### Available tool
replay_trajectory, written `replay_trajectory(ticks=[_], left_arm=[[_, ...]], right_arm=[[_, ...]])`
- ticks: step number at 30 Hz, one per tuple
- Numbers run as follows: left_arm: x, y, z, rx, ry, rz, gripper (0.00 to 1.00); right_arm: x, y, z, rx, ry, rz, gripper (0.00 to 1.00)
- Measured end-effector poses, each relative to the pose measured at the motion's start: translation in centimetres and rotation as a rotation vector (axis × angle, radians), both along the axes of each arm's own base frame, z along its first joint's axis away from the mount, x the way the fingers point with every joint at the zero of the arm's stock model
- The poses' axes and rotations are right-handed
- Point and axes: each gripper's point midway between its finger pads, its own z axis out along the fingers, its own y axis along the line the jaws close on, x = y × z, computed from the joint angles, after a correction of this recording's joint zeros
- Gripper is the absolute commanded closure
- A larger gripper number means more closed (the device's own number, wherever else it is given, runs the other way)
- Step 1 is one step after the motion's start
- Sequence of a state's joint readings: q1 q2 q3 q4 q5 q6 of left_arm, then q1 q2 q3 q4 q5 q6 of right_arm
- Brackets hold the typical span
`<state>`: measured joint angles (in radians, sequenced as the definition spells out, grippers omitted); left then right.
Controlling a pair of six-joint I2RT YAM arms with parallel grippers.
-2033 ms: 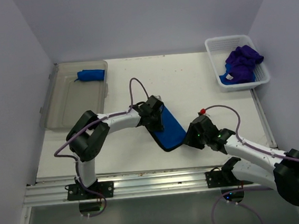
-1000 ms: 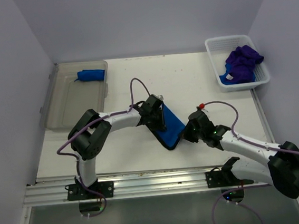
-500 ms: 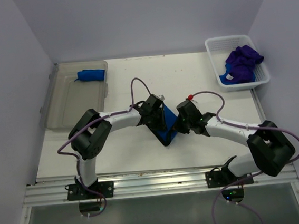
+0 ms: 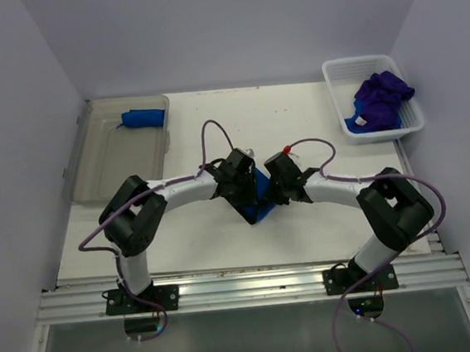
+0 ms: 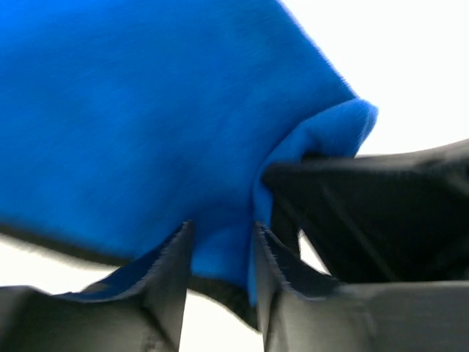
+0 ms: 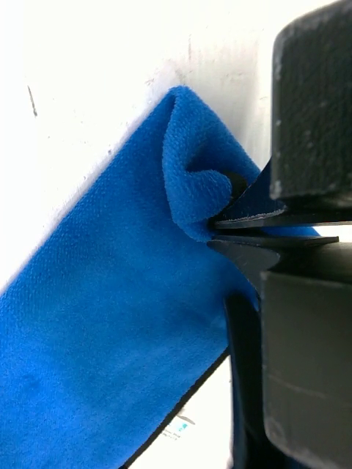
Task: Roll the towels
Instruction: Roll the towel
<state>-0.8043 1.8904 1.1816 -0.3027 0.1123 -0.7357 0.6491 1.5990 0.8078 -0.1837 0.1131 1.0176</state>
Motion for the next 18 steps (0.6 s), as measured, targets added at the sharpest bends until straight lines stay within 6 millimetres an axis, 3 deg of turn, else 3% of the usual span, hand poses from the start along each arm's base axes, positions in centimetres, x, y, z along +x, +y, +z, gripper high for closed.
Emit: replay_trajectory(ticks=[3, 7, 11, 13, 18], left_arm=[[0.1, 1.8, 1.1, 0.059, -0.025, 0.032, 0.55], [0.9, 3.7, 4.5, 0.075, -0.097, 0.091, 0.55], [0.9, 4.4, 7.2, 0.021, -0.149, 0.129, 0.63], [-0.2, 4.6, 7.4, -0.032, -0.146, 0.13, 0.69], [-3.5, 3.9, 5.4, -0.154, -0.069, 0.099, 0.77]], right_arm=[[0.3, 0.2, -0.2, 0.002, -0.002, -0.001, 1.0], [0.7, 0.6, -0.2, 0.007, -0.005, 0.0, 1.0], [1.2, 1.1, -0.2, 0.018, -0.011, 0.003, 1.0], [1.4, 1.3, -0.2, 0.02, -0.012, 0.005, 1.0], [1.4, 1.4, -0.2, 0.022, -0.012, 0.013, 1.0]])
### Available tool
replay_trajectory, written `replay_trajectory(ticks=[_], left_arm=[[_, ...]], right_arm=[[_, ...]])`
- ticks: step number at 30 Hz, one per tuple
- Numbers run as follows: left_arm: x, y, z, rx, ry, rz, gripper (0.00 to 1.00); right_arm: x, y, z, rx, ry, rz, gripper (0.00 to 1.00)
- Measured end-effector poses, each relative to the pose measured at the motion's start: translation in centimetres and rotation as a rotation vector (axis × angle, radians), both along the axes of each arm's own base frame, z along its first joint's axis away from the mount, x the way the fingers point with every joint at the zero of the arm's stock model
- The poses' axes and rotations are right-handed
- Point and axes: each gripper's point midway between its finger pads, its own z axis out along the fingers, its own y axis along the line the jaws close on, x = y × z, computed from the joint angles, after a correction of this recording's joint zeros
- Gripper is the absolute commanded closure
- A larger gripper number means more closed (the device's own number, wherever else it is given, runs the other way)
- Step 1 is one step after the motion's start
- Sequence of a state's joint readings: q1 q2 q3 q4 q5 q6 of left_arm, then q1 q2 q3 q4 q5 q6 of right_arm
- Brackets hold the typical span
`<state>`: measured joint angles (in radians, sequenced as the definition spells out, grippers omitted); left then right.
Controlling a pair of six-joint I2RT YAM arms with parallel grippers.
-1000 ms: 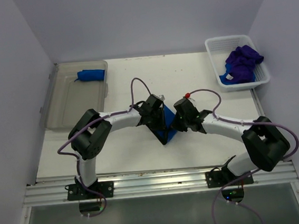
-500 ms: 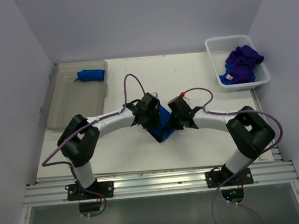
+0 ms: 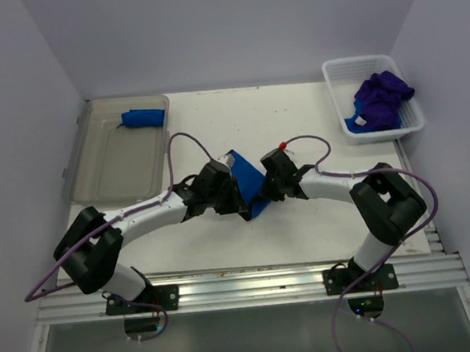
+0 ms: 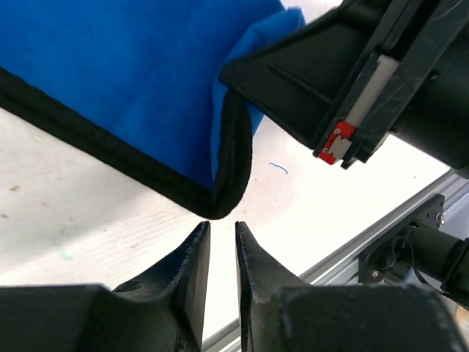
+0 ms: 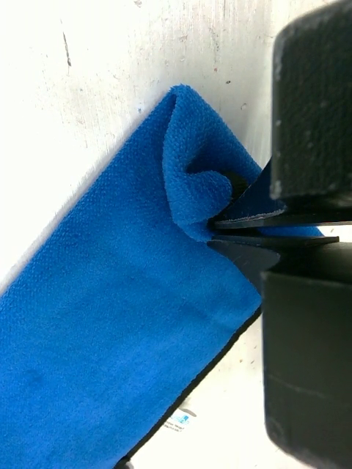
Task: Roll the towels
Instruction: Roll the towel
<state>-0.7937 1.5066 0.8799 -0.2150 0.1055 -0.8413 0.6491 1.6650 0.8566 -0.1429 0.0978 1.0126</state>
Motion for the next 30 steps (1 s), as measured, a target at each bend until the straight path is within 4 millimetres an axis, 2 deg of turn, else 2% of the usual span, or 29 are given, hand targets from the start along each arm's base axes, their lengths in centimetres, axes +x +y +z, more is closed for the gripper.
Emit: replay_trajectory(ticks=[2, 4, 11, 16, 22, 26, 30], left_arm=[[-0.6, -0.5, -0.7, -0.021, 0.022, -0.007, 0.79], [-0.3, -1.4, -1.0, -0.05, 0.02, -0.011, 0.8], [0.7, -3.4, -0.7, -0.14, -0.007, -0.014, 0.82], [1.0, -3.5, -0.8, -0.144, -0.016, -0.005, 0.82], [1.0, -3.1, -2.1, -0.11, 0.001, 0.01, 0.82], [1.1, -3.5, -0.7, -0.151, -0.037, 0.001, 0.81], [0.3, -4.7, 1.7, -0.215, -0.093, -0.042, 0.82]], right_arm=[[0.0, 0.1, 0.0, 0.003, 0.002, 0.003, 1.0], [0.0, 0.1, 0.0, 0.003, 0.002, 0.007, 1.0], [0.0, 0.2, 0.1, -0.002, 0.007, 0.016, 1.0], [-0.1, 0.1, 0.1, -0.006, 0.007, 0.022, 1.0], [-0.1, 0.1, 0.3, -0.017, 0.007, 0.039, 1.0], [-0.1, 0.1, 0.4, -0.024, 0.008, 0.047, 1.0], [-0.1, 0.1, 0.5, -0.026, 0.008, 0.05, 1.0]])
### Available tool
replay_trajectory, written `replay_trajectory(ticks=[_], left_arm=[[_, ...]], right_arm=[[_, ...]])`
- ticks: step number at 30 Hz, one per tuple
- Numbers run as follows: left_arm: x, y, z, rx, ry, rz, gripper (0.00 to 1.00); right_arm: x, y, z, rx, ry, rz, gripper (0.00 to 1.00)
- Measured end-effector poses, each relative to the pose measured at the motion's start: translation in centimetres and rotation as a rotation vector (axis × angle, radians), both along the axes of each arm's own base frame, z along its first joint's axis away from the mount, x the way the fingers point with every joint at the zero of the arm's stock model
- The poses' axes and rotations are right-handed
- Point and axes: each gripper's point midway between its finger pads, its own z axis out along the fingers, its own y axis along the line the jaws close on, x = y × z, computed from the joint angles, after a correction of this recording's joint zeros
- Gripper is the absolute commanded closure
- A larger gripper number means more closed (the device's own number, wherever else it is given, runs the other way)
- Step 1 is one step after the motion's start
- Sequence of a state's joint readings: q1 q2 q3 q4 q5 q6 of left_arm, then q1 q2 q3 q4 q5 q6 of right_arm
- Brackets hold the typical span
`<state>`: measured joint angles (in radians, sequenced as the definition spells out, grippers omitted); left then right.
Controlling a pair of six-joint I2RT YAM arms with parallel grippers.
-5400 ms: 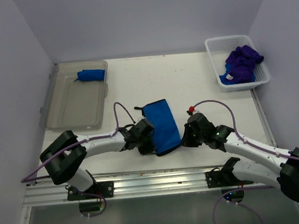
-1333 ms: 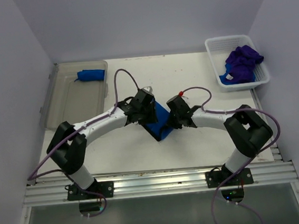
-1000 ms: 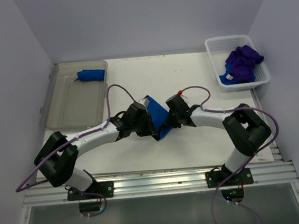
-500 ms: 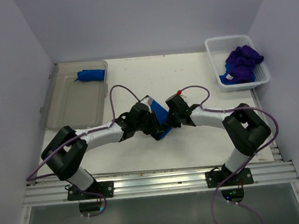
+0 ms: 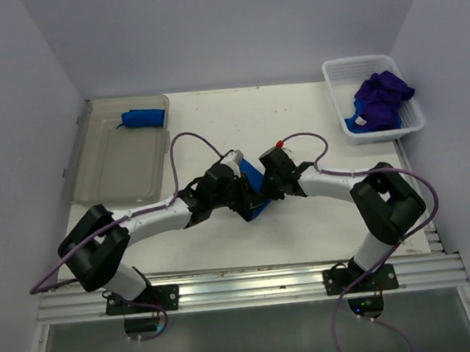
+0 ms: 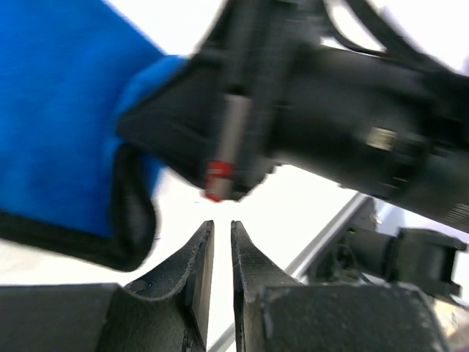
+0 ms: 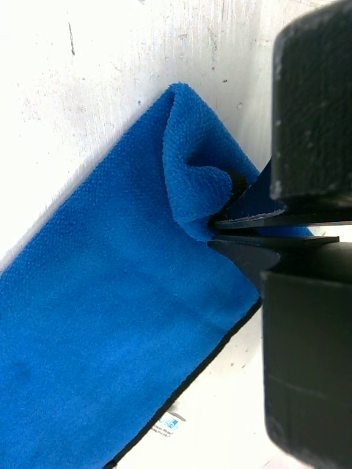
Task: Roll the towels
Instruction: Roll the towel
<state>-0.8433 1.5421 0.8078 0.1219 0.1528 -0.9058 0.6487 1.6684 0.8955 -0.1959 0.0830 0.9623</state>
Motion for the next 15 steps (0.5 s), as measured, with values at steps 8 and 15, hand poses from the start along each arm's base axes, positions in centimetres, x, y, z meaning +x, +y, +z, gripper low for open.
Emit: replay_trajectory(ticks=[8, 15], left_arm=[[-0.7, -1.6, -0.9, -0.004, -0.005, -0.06, 0.84], [1.2, 0.6, -4.0, 0.071, 0.03, -0.013, 0.84]], right_arm=[[0.0, 0.0, 0.0, -0.002, 0.001, 0.002, 1.0], [-0.2, -0.1, 0.4, -0.002, -0.001, 0.011, 0.9]])
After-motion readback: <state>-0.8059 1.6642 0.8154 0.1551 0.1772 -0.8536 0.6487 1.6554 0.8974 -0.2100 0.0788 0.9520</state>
